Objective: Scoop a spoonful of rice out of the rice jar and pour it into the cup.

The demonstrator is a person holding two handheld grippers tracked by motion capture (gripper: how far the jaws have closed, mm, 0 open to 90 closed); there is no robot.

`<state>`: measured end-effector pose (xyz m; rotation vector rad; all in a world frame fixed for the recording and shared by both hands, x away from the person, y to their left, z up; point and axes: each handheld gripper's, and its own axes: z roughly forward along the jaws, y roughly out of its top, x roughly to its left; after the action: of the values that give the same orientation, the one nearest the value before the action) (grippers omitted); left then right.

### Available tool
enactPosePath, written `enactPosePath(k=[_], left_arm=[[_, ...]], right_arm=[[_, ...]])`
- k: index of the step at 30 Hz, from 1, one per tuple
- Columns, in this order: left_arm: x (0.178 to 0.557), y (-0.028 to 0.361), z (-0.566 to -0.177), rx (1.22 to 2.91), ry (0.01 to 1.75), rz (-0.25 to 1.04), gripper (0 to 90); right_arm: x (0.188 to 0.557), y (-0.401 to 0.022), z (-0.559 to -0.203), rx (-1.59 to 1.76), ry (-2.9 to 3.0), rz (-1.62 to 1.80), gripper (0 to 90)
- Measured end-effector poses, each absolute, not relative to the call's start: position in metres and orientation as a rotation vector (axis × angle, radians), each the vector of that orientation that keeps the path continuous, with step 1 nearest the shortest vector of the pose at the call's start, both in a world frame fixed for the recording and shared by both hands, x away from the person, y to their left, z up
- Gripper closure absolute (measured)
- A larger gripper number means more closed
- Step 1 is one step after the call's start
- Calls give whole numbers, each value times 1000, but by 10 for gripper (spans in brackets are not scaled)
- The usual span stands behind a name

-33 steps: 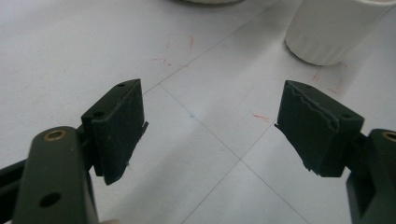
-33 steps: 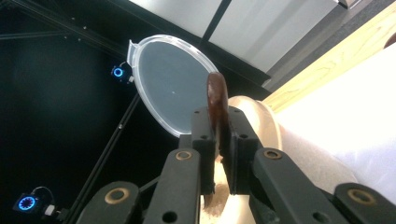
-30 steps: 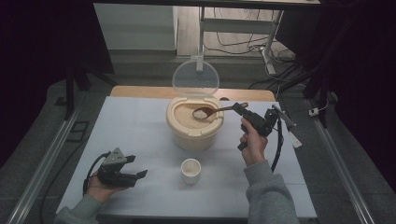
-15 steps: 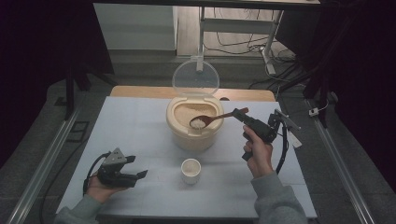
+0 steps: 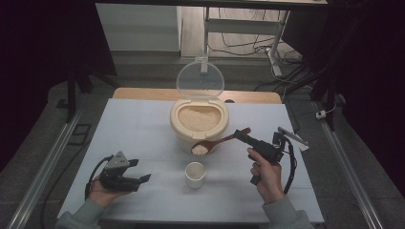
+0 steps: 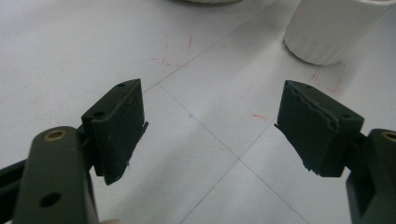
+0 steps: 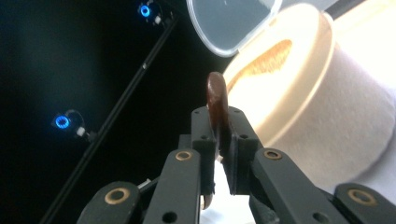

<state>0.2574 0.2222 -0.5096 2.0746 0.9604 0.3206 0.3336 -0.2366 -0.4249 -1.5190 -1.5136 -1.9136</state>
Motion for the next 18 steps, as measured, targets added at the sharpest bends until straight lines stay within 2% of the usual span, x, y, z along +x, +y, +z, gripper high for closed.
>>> enactPosePath(k=[9, 18], left_arm=[[258, 222, -510, 2080, 961, 316, 230], [258, 222, -511, 2084, 962, 312, 230]], right_arm=[[329, -234, -440, -1541, -1625, -1843, 840], [327, -222, -434, -1525, -1836, -1831, 839]])
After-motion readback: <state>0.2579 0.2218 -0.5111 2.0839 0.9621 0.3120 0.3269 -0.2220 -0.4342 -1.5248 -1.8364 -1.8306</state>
